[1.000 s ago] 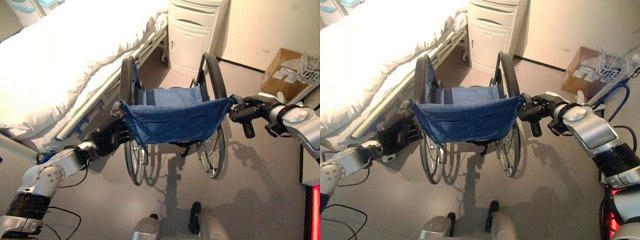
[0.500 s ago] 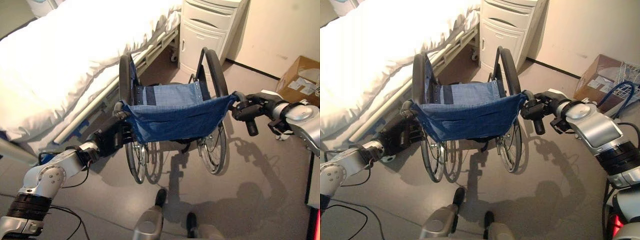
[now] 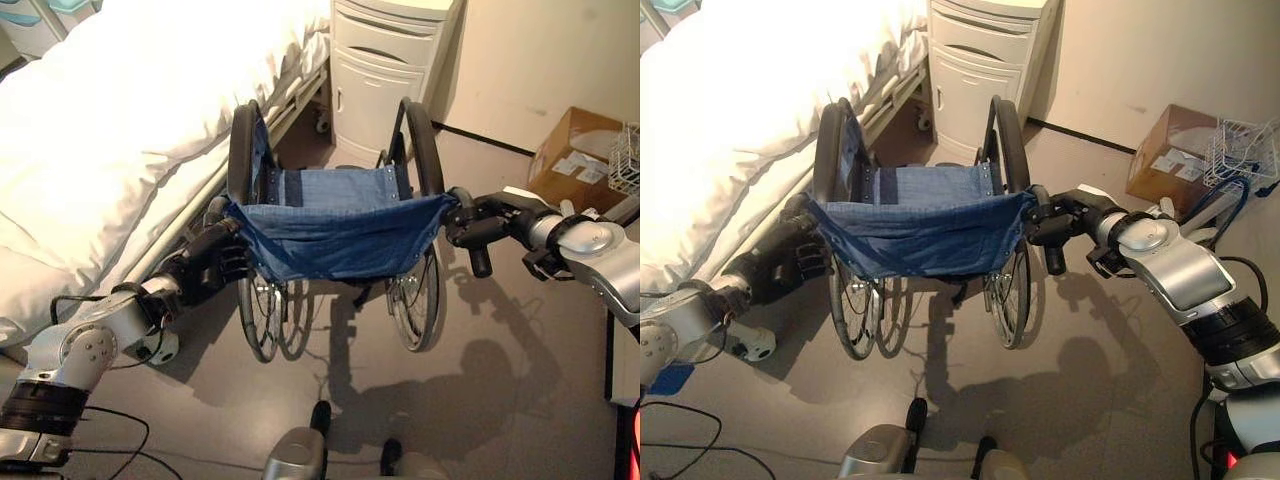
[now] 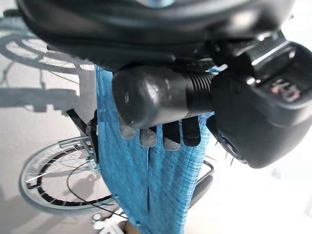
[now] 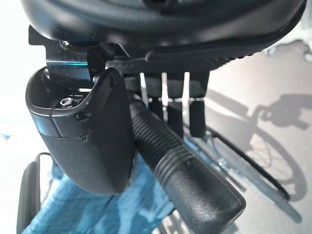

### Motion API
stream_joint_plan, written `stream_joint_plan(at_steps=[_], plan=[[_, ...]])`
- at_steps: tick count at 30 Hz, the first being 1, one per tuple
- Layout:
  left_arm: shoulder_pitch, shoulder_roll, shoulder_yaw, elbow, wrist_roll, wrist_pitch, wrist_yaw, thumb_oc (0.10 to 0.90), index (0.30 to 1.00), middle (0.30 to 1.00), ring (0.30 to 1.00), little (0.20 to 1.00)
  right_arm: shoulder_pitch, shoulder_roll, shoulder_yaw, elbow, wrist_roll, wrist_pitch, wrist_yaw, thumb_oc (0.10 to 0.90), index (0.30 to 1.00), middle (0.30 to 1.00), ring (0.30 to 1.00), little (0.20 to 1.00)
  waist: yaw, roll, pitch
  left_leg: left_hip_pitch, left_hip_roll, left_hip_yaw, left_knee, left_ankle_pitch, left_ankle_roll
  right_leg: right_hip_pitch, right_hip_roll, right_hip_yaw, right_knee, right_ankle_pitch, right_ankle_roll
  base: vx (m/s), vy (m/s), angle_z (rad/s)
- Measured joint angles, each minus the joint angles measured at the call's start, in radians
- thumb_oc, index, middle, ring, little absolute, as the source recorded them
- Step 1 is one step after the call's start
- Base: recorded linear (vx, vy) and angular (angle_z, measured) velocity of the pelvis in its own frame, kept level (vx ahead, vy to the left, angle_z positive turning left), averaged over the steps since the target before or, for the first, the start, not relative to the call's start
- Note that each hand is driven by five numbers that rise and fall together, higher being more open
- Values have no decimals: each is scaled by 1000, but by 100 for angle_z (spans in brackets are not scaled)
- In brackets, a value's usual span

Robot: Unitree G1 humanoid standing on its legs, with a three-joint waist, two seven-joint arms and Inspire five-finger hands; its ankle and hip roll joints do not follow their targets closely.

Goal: Push the wheelchair next to the bed

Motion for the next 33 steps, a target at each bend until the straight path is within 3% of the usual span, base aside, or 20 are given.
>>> stream_joint_plan(at_steps=[6, 10, 13, 20, 33], plan=[[-5, 12, -8, -2, 18, 1, -40, 400, 300, 300, 300, 300, 34, 0, -39, 0, 1, -11, 0, 400, 300, 300, 300, 300, -1, -1, 0, 2, -18, 20, 0, -12, 17, -46, -21, -6, 69, 7, 11, 79, 112, -11], [-5, 24, -8, 1, 32, 5, -42, 400, 300, 300, 300, 300, 38, 22, -40, 2, -5, -11, 0, 400, 300, 300, 300, 300, 10, -1, 0, 14, -10, 68, -1, -12, 19, -88, -44, -86, 126, 23, 24, 42, 34, -33], [-5, 32, -8, 15, 38, 4, -35, 400, 300, 300, 300, 300, 35, 44, -36, 4, -9, -11, 0, 400, 300, 300, 300, 300, 35, -4, -1, 29, -15, 100, -14, -13, 19, -74, -44, -87, 59, 44, 26, 17, -31, -46], [-13, 52, -8, 49, 81, -1, -26, 400, 300, 300, 300, 300, -9, 66, 13, 7, -6, -11, 0, 400, 300, 300, 300, 300, 45, -14, -2, 29, -32, 141, -15, -20, 28, -8, -40, -107, -126, 95, 23, 59, -29, -25], [-20, 55, -9, 60, 155, -2, -61, 400, 300, 300, 300, 300, -6, 78, 12, 7, -2, -11, -5, 400, 300, 300, 300, 300, 34, -16, -5, 29, -35, 145, -16, -19, 29, 4, -39, -102, -153, 117, 29, 24, -1, 0]])
